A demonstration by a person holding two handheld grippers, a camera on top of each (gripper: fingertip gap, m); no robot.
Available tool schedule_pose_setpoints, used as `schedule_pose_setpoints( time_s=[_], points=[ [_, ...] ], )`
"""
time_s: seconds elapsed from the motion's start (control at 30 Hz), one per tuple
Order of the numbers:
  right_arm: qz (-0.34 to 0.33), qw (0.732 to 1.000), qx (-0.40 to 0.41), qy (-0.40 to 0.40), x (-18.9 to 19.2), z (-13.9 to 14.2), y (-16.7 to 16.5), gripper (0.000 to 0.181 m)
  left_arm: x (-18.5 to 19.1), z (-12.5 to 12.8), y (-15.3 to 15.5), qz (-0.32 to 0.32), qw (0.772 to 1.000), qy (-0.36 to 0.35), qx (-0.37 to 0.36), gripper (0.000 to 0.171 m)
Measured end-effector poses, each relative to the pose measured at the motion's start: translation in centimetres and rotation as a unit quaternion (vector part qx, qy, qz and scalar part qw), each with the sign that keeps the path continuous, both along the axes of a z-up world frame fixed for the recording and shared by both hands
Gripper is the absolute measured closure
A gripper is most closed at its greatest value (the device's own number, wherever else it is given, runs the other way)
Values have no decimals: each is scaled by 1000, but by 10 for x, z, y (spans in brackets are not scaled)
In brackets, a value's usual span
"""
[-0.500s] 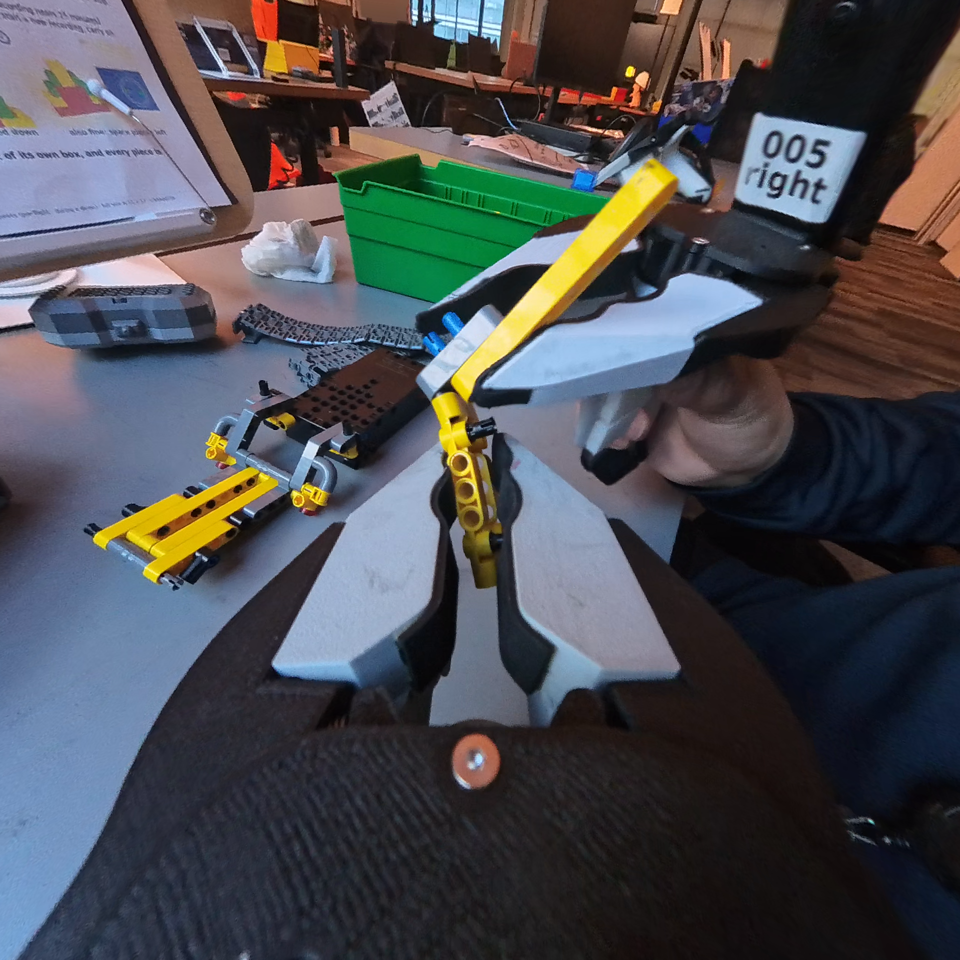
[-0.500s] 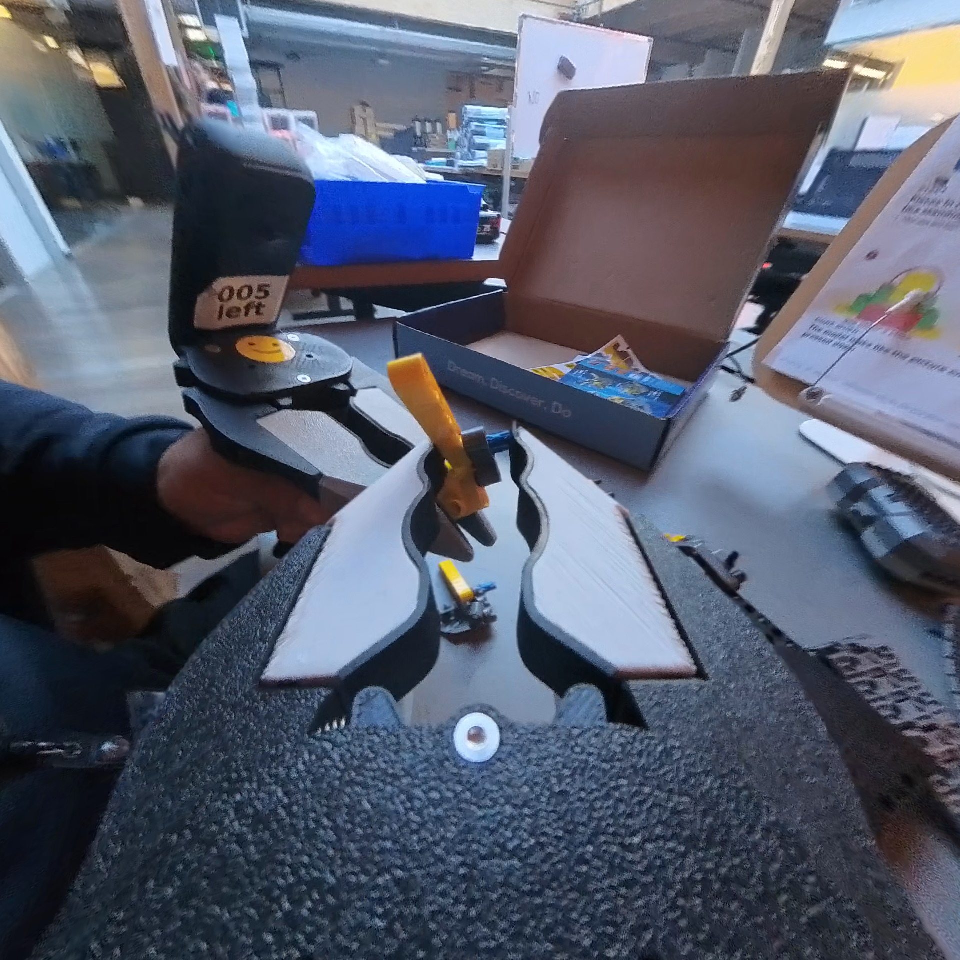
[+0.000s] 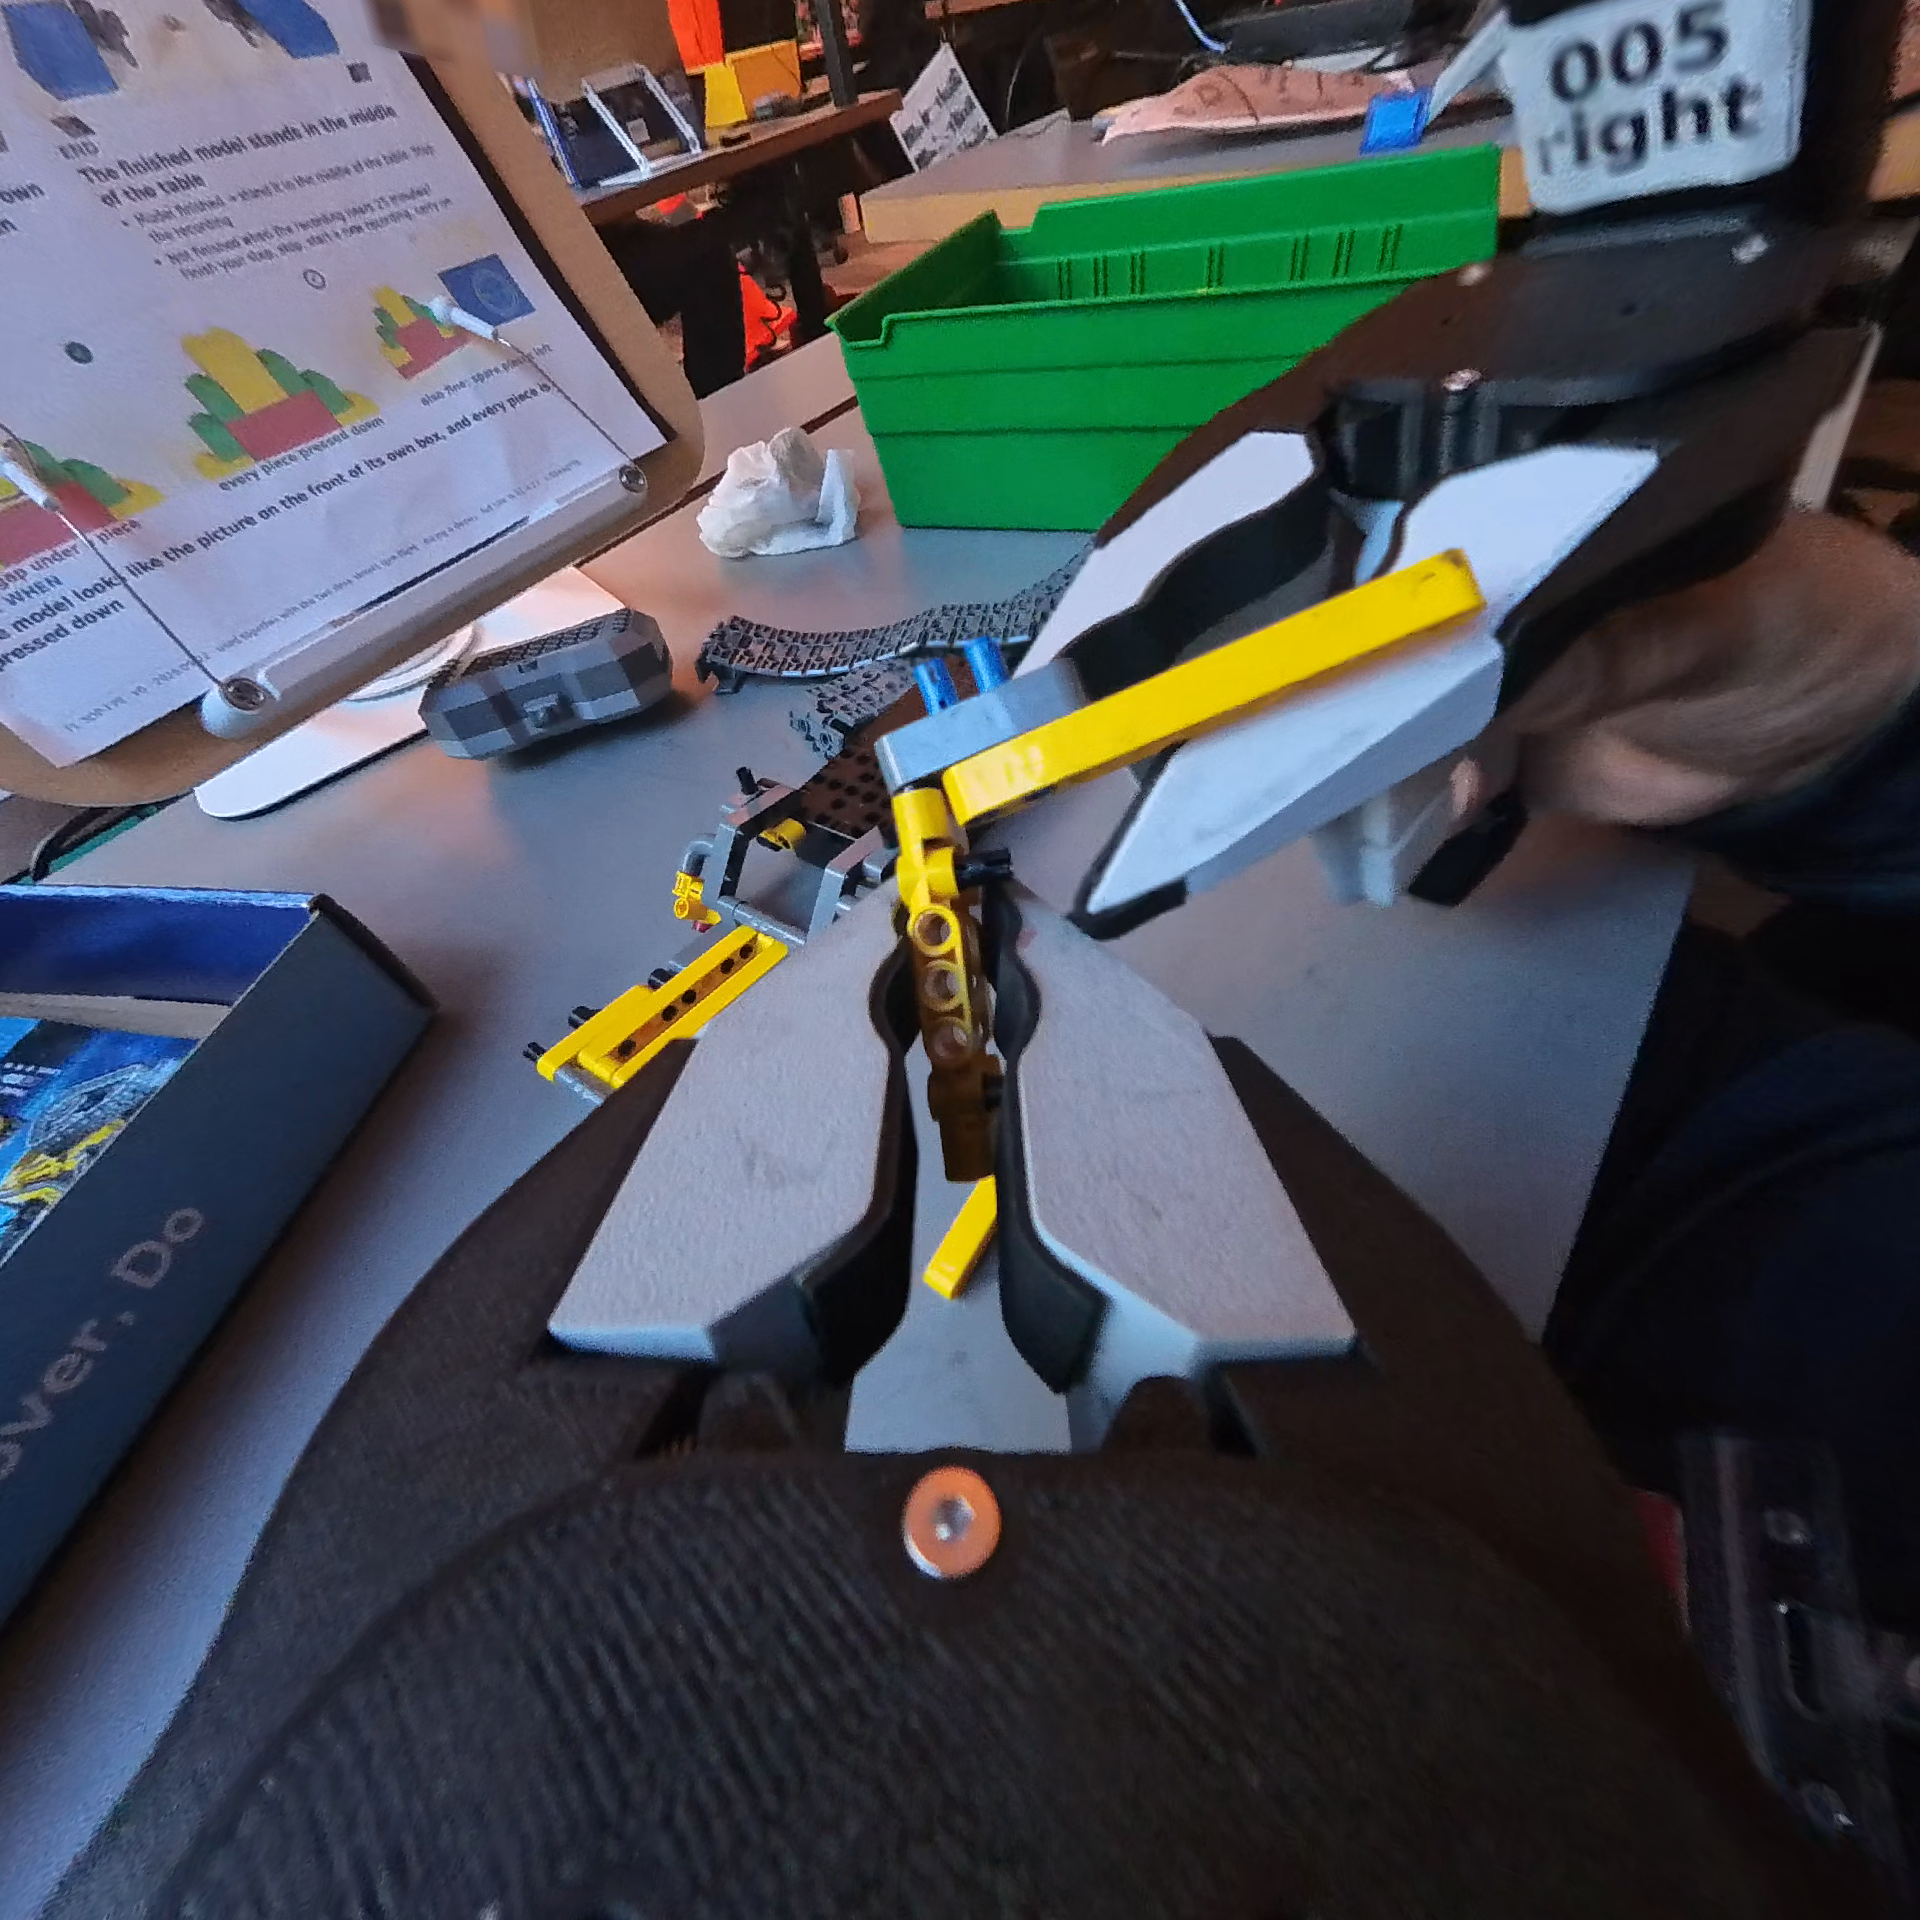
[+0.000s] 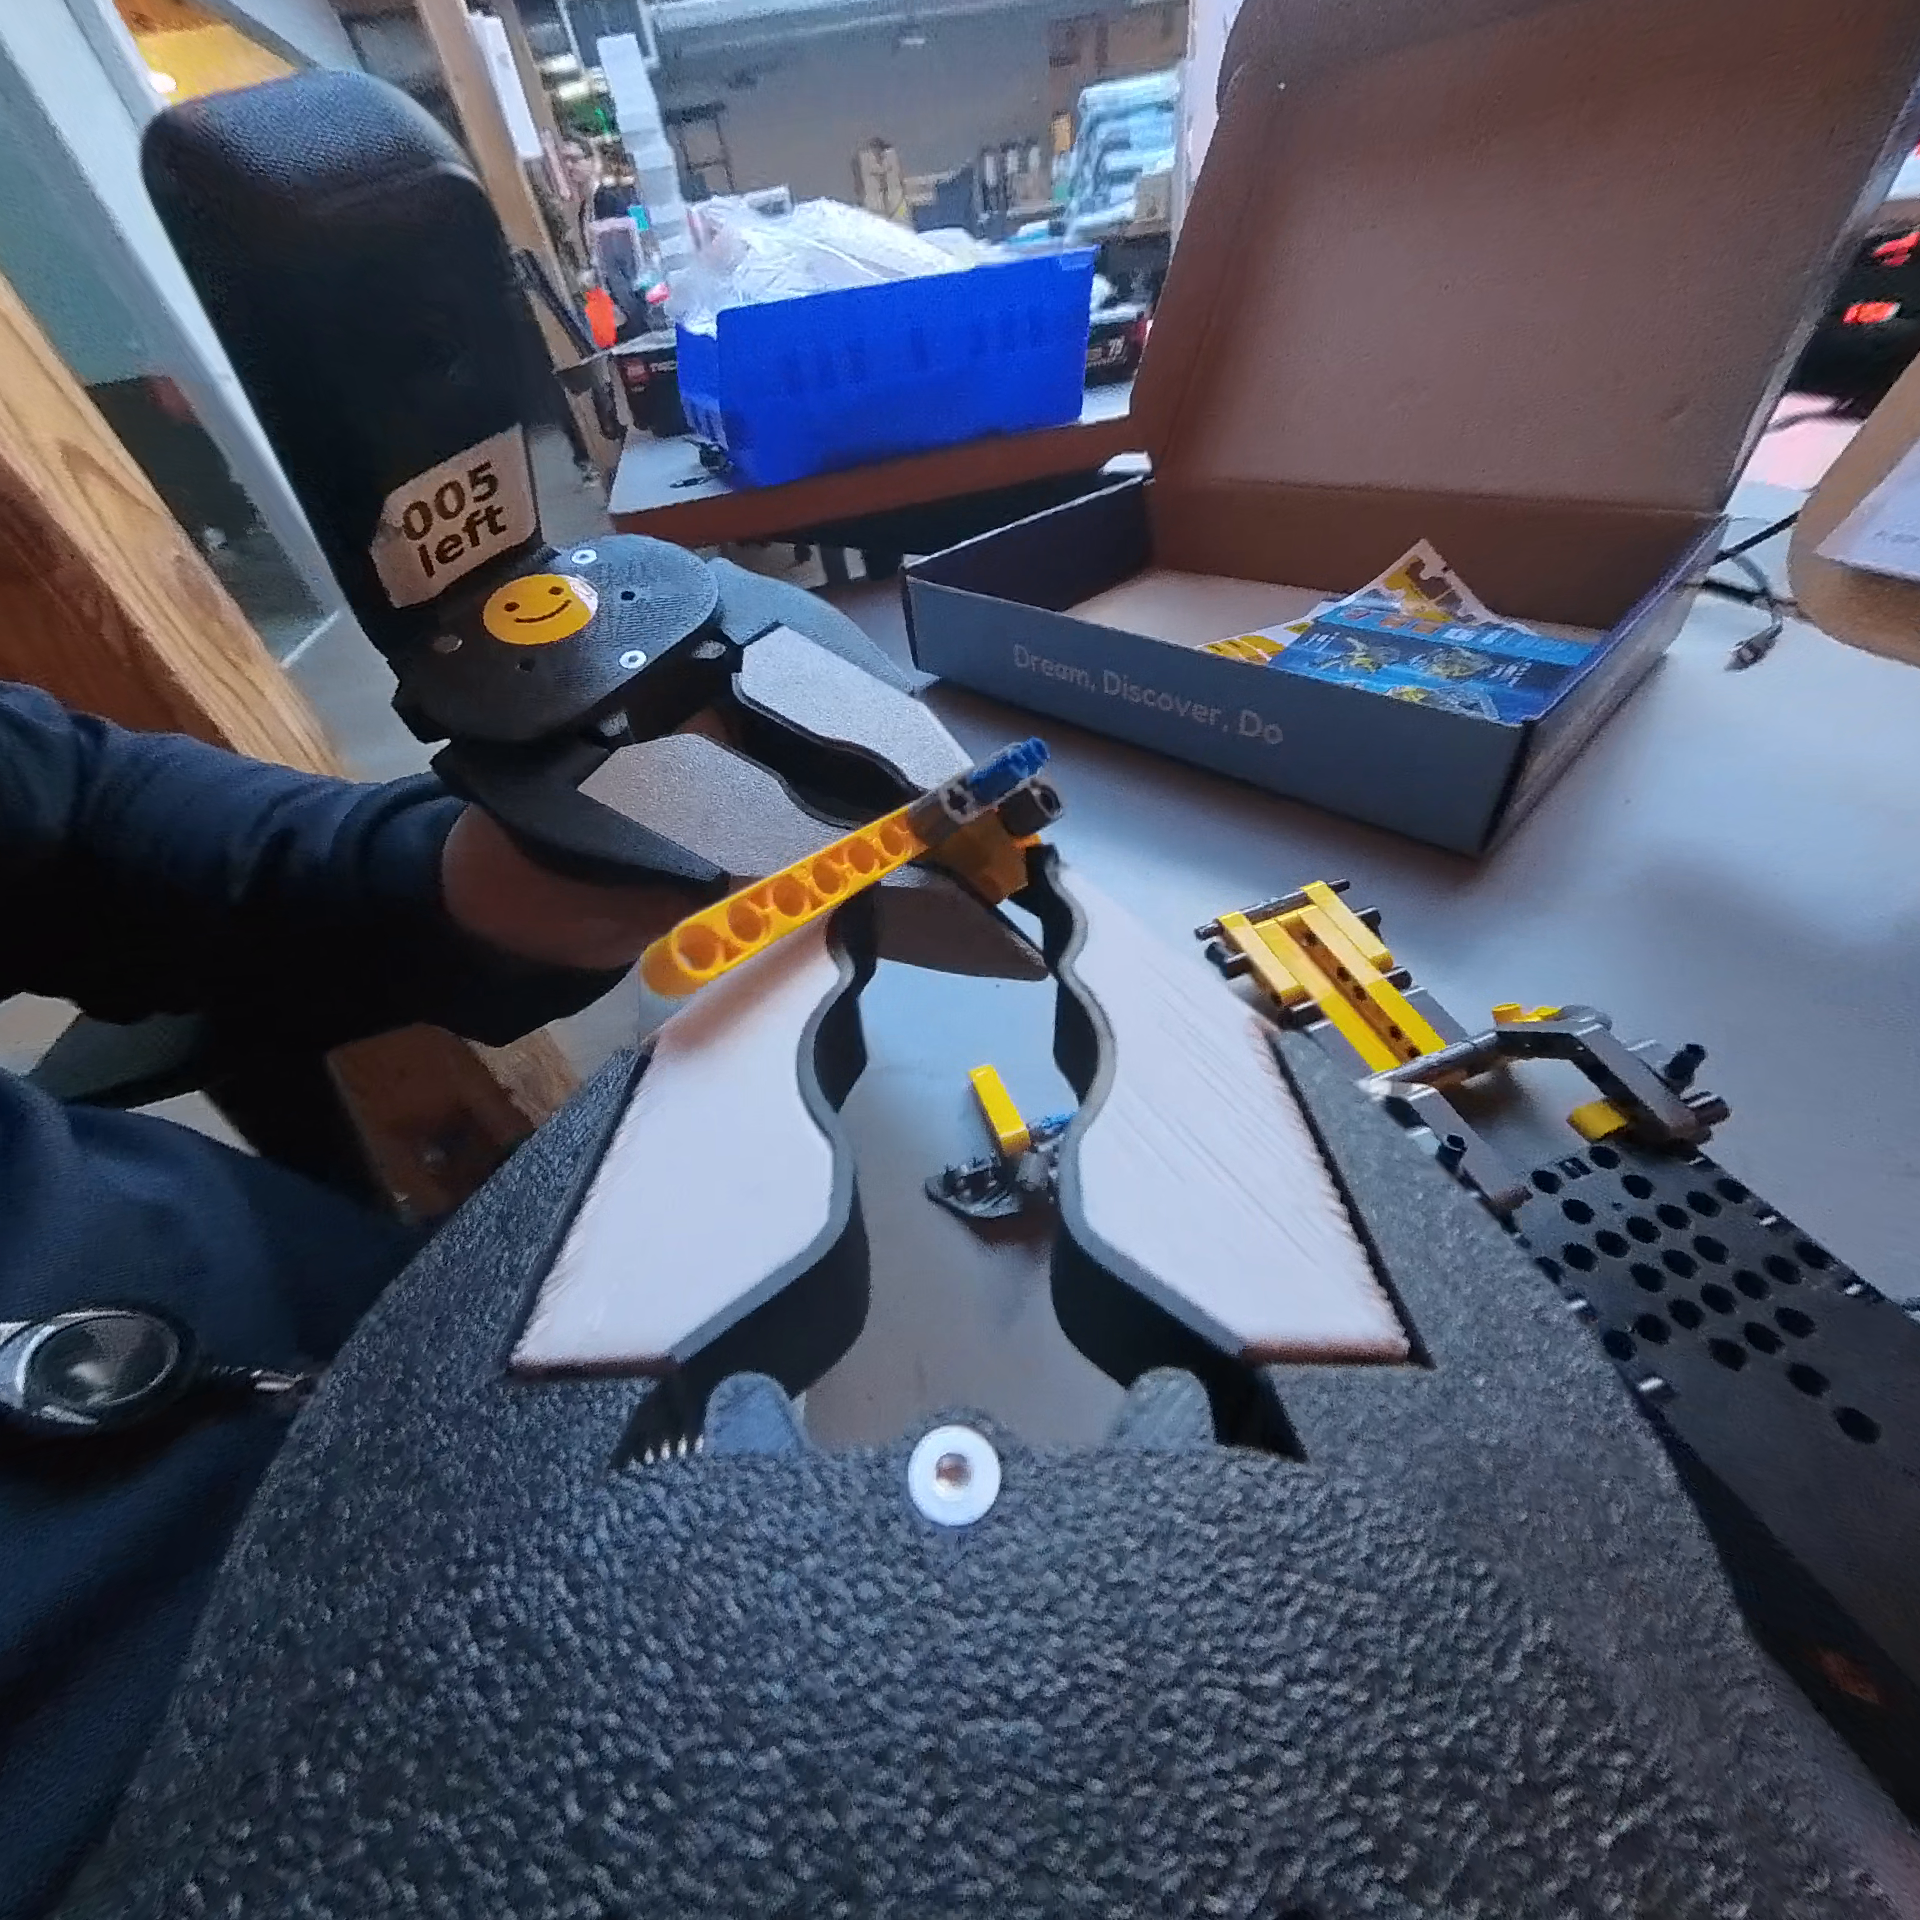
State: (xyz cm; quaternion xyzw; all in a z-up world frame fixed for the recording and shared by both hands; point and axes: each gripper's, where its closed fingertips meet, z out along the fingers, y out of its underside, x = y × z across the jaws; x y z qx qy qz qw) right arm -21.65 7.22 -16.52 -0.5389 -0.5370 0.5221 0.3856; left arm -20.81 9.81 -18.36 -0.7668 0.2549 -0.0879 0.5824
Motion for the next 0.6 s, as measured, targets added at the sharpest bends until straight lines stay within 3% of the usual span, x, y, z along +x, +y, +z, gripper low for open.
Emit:
schedule_pose_setpoints(
  time_s=[0.13, 0.27, 0.37, 0.47, 0.6],
  points=[
    [3, 995, 15, -94, 12, -16, 14, 158, -13, 5, 3, 25, 995, 83, 43, 165],
    [10, 998, -29, -59, 22, 10, 17, 154, -13, 13, 1, 33, 975, 194, 101, 166],
    [55, 994, -92, -27, 22, 24, 2, 148, -5, 14, -2, 28, 967, 223, 120, 166],
    [84, 984, -151, -30, 19, 20, -6, 147, -4, 17, -1, 36, 960, 241, 135, 165],
    [92, 979, -182, -16, 13, 18, -12, 167, -3, 24, -3, 46, 942, 282, 174, 166]
  ],
)
